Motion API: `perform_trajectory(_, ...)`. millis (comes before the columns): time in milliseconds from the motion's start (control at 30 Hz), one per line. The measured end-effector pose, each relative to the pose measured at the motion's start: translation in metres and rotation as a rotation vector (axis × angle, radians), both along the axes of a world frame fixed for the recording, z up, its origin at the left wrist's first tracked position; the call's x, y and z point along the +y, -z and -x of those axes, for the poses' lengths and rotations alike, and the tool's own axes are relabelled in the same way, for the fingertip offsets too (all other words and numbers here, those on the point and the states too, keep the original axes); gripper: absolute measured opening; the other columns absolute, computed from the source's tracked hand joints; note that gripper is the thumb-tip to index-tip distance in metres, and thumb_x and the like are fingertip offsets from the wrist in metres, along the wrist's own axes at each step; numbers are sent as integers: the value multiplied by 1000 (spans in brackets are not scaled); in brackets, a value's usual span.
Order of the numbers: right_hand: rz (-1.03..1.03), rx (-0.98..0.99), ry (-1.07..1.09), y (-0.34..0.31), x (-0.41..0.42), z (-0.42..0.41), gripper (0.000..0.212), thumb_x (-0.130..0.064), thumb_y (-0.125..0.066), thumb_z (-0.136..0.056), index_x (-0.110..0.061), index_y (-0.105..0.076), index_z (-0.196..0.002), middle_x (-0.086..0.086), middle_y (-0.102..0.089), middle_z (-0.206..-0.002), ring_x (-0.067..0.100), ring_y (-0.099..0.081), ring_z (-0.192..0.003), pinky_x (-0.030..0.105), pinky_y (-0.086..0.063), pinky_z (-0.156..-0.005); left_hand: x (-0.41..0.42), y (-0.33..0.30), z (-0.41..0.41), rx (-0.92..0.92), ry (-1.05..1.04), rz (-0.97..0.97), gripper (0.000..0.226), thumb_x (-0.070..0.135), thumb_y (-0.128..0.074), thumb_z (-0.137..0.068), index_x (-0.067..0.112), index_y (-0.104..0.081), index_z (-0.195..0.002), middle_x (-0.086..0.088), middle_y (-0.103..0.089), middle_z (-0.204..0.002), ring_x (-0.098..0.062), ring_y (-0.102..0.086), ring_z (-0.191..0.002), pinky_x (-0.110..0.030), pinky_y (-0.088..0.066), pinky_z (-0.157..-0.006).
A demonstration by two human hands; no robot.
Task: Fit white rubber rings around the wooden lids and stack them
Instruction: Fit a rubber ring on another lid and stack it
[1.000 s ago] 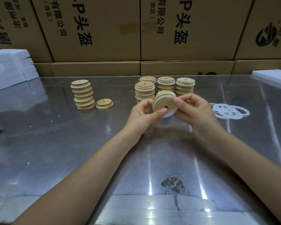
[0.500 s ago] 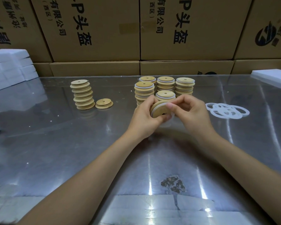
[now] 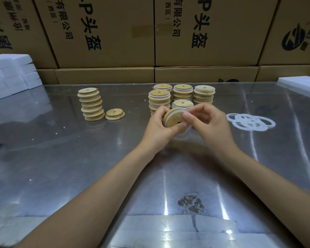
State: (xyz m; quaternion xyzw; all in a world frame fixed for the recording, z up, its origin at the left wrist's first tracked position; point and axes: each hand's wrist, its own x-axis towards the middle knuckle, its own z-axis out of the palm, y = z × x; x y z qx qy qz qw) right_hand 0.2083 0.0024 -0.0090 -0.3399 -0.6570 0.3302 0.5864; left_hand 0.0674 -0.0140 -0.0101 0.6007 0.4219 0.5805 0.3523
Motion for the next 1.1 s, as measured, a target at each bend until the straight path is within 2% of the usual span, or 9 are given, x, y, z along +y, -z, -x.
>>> perform_trajectory(133, -112, -149, 111, 3, -1, -2, 11, -14, -72, -83, -17, -63, -76, -4, -72, -76, 10, -70, -76, 39, -56, -76, 2, 2, 4, 337, -130, -113, 27, 24, -81, -72, 17, -56, -80, 11, -59, -67, -3, -50, -62, -21, -41, -59)
perform_trajectory(200, -124, -178, 137, 2, -1, -2, 15, -15, -71, -83, -22, -62, -73, -4, -71, -74, 12, -68, -74, 41, -55, -74, 3, 2, 6, 404, -157, -114, 26, 30, -81, -71, 17, -61, -81, 12, -57, -64, -3, -49, -60, -21, -41, -57)
perform_trajectory(400, 85, 53, 20, -3, 1, 0, 16, -9, -66, -87, -14, -59, -73, 15, -69, -74, 22, -63, -73, 44, -50, -79, 4, -3, 8, 213, -30, 17, 23, 14, -79, -75, 9, -58, -83, -1, -58, -74, -16, -51, -74, -45, -51, -72)
perform_trajectory(467, 92, 56, -3, -4, 1, -1, 13, -10, -67, -85, -12, -61, -74, 10, -70, -75, 19, -65, -74, 42, -52, -80, 1, -2, 5, 149, -4, 54, 26, 12, -77, -77, 1, -58, -91, -8, -59, -81, -18, -53, -77, -41, -53, -69)
perform_trajectory(600, 0, -6, 23, -4, 0, -2, 10, -15, -73, -81, -19, -64, -77, -2, -72, -80, 10, -69, -78, 25, -54, -74, -1, 0, -1, -13, 28, 104, 32, 10, -74, -80, -3, -57, -104, -7, -59, -85, -15, -58, -80, -21, -53, -60)
perform_trajectory(700, -34, -31, 55, -2, 0, -2, 12, -16, -72, -82, -21, -64, -76, -3, -73, -78, 10, -70, -78, 24, -53, -72, 1, 1, 1, 34, 2, 64, 34, 12, -78, -77, -2, -58, -100, -4, -60, -81, -13, -57, -77, -29, -54, -64)
perform_trajectory(800, -55, -82, 105, 1, 1, -2, 16, -15, -70, -84, -23, -63, -72, -5, -71, -71, 8, -68, -70, 24, -50, -67, 4, 3, 5, 235, -69, -4, 34, 23, -84, -70, 7, -59, -86, 1, -60, -73, -12, -52, -69, -38, -48, -65)
perform_trajectory(933, 34, 1, 98, -1, 3, -2, 19, -15, -66, -87, -20, -59, -70, 5, -68, -64, 15, -62, -66, 40, -52, -72, 5, -1, 8, 191, -31, 30, 30, 22, -84, -70, 15, -55, -77, 1, -59, -71, -13, -51, -68, -37, -47, -66)
perform_trajectory(1100, 97, 154, -38, -5, -1, -1, 17, -9, -65, -87, -15, -57, -73, -6, -69, -59, 1, -63, -59, 15, -50, -57, 0, -2, 4, 109, 19, 83, 29, 14, -79, -76, 3, -58, -93, -6, -61, -81, -13, -57, -75, -25, -51, -62)
